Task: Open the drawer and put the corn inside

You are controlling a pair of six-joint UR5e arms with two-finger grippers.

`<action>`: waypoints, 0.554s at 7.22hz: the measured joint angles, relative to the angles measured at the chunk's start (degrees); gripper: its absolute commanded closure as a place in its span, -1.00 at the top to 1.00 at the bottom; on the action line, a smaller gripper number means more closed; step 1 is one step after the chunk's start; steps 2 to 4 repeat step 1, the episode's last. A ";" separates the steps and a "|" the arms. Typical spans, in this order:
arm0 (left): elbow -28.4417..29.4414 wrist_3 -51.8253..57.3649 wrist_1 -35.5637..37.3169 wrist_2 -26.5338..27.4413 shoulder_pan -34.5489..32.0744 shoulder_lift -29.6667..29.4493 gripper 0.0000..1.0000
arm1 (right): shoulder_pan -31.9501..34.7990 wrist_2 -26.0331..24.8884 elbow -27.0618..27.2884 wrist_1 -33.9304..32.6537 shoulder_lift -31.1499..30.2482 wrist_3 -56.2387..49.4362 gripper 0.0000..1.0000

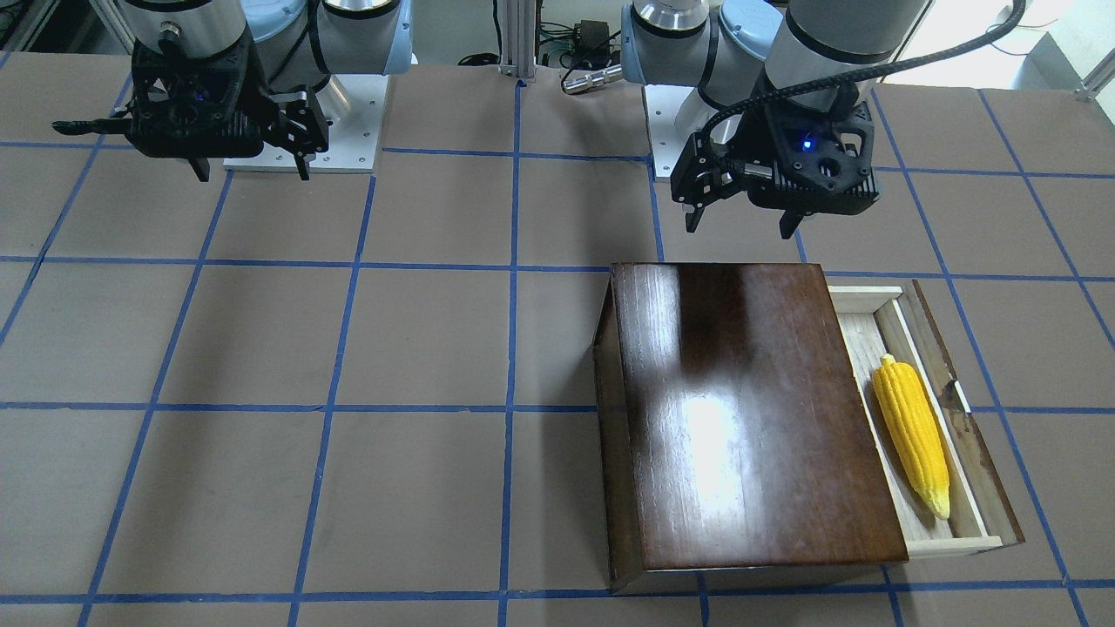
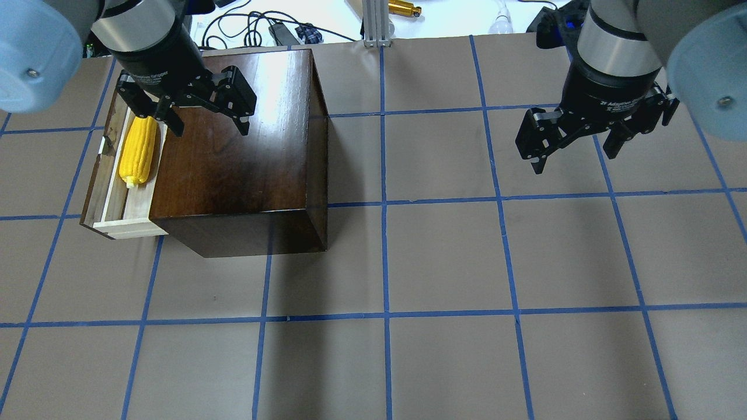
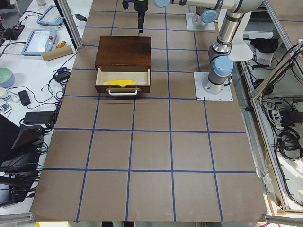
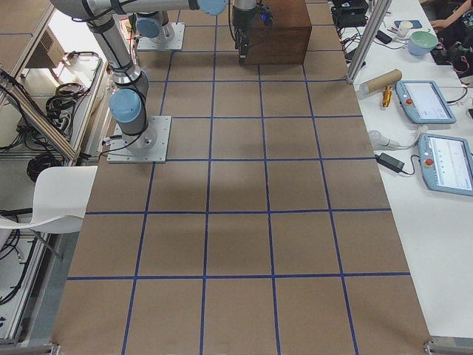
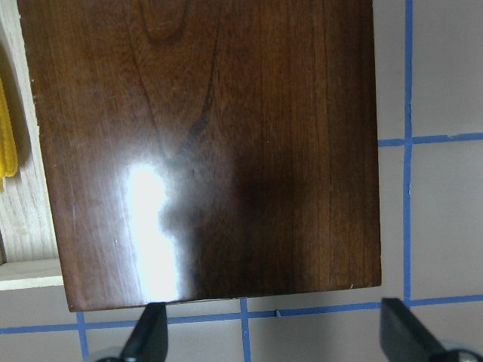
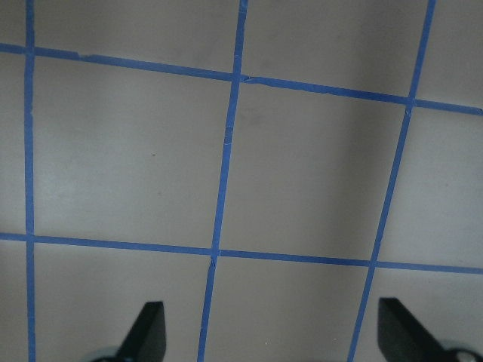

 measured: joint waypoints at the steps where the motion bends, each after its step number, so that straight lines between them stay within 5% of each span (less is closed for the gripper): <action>1: 0.00 0.00 -0.03 0.00 -0.02 0.04 1.00 | 0.00 -0.04 0.00 0.00 0.00 0.00 1.00; 4: 0.00 0.00 -0.03 0.00 -0.02 0.04 1.00 | 0.00 -0.04 0.00 0.00 0.00 0.00 1.00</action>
